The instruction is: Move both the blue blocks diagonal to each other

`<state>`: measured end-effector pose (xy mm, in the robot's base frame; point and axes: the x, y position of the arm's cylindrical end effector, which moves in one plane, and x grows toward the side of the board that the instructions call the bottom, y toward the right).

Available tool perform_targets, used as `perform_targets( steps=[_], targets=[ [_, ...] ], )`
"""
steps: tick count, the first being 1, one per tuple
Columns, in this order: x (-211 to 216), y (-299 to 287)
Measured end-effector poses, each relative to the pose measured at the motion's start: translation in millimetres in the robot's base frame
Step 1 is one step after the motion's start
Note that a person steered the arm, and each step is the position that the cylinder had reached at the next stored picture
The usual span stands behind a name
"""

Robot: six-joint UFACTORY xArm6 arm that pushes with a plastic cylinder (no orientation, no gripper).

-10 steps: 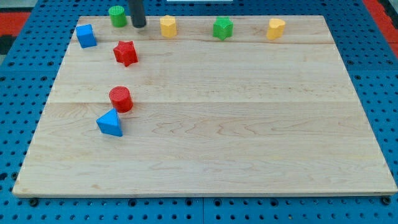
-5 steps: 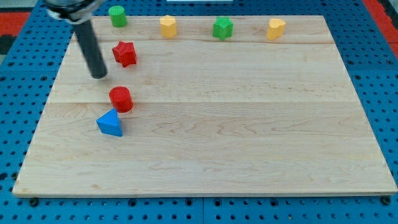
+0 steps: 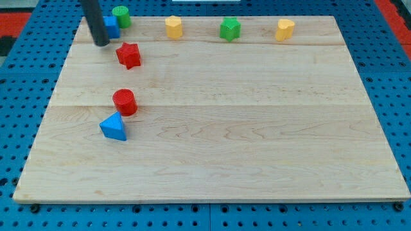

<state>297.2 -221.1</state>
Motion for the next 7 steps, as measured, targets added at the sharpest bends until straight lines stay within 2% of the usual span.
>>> perform_targets(
  steps=[1,2,4,5,6,7],
  targets=[
    [103,-4],
    [175,20],
    [196,104],
    [238,128],
    [278,113],
    [282,148]
  ],
)
